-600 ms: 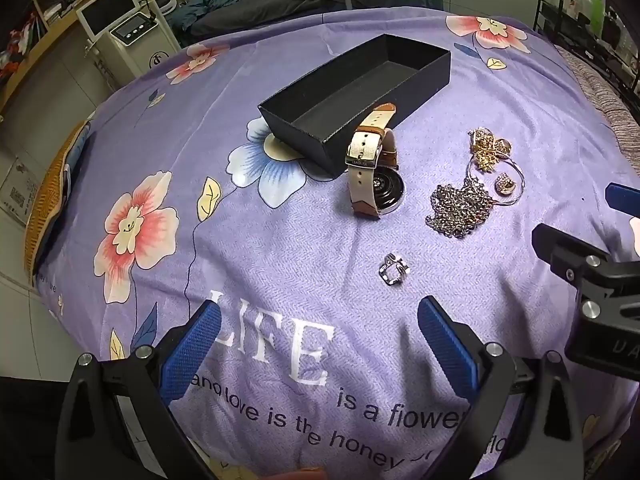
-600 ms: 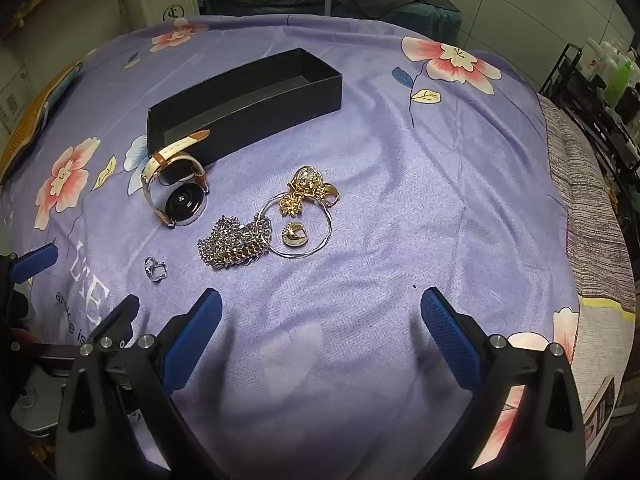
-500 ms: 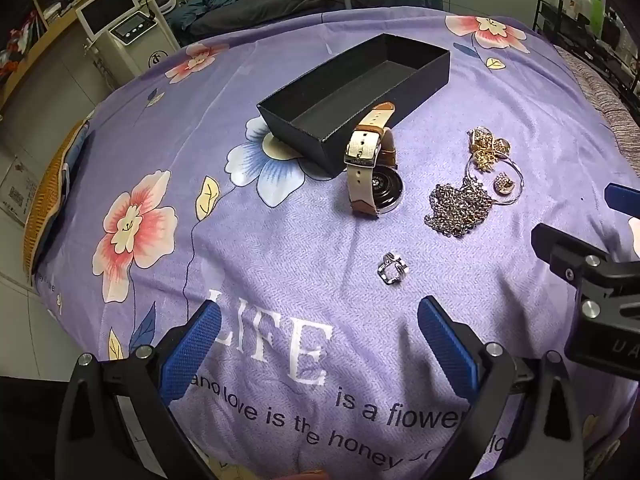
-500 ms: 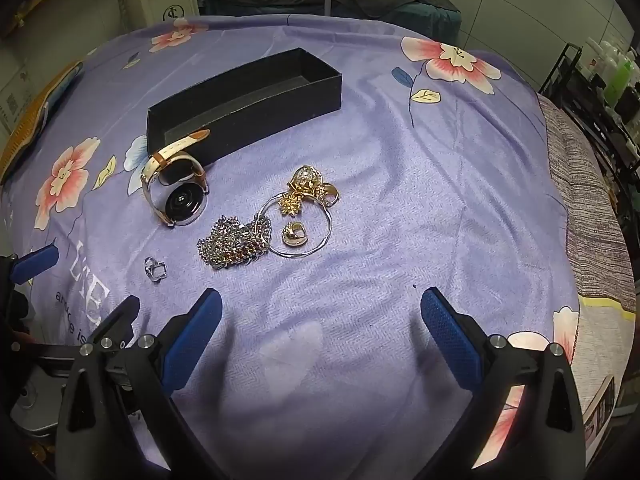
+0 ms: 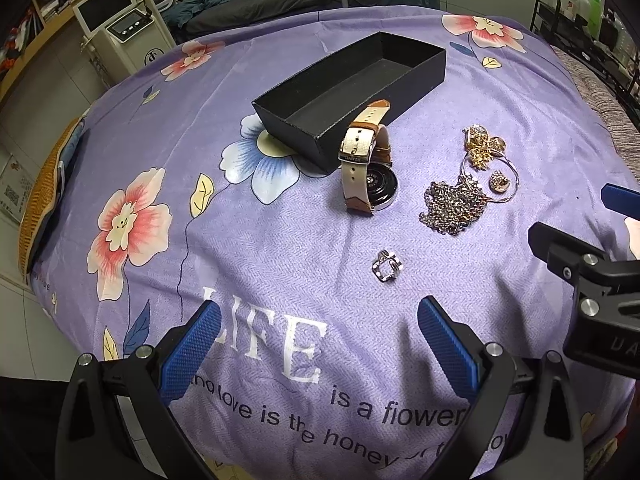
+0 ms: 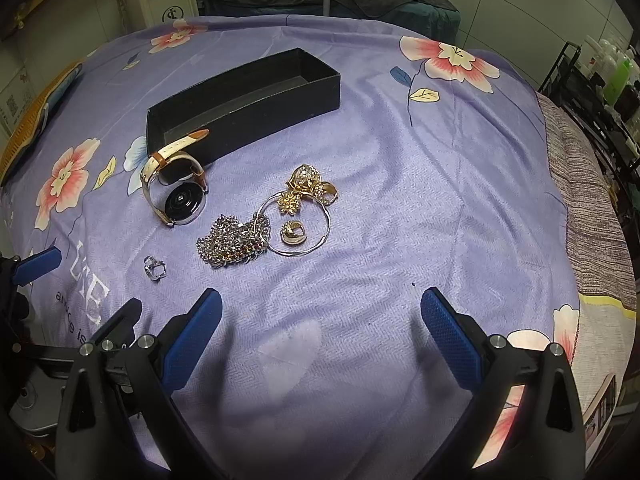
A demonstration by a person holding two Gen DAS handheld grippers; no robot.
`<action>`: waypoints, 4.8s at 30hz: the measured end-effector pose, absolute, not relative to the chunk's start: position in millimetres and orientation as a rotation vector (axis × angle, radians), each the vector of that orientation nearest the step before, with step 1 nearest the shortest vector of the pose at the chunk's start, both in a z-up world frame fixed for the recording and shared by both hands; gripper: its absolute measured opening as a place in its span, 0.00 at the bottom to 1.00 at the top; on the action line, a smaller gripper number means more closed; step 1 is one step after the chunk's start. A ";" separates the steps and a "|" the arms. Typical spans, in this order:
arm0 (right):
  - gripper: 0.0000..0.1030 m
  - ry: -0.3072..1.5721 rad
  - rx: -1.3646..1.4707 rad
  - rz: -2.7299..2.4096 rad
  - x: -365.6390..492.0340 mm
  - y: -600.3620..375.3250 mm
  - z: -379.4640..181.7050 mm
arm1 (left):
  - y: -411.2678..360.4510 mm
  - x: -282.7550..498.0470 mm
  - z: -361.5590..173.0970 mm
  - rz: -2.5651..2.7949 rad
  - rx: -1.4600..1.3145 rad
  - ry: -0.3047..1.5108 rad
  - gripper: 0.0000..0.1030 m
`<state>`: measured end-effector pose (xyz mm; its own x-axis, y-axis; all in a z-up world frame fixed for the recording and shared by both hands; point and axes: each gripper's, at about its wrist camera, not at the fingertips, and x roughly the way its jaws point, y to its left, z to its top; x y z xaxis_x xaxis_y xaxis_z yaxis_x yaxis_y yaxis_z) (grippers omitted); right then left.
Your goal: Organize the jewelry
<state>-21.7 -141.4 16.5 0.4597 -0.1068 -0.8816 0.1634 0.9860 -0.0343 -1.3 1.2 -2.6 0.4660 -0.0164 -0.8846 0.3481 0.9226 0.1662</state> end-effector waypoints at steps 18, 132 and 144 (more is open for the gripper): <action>0.96 1.051 0.085 -0.159 -26.3 -153.0 19.6 | 5.6 2.9 0.9 -0.250 0.297 1.093 0.94; 0.65 0.903 -0.108 0.040 124.4 -150.2 32.0 | -10.8 94.7 25.9 -0.402 0.232 0.903 0.88; 0.65 0.937 0.006 -0.042 45.6 -180.1 10.0 | 0.2 56.0 5.7 -0.397 0.210 0.921 0.91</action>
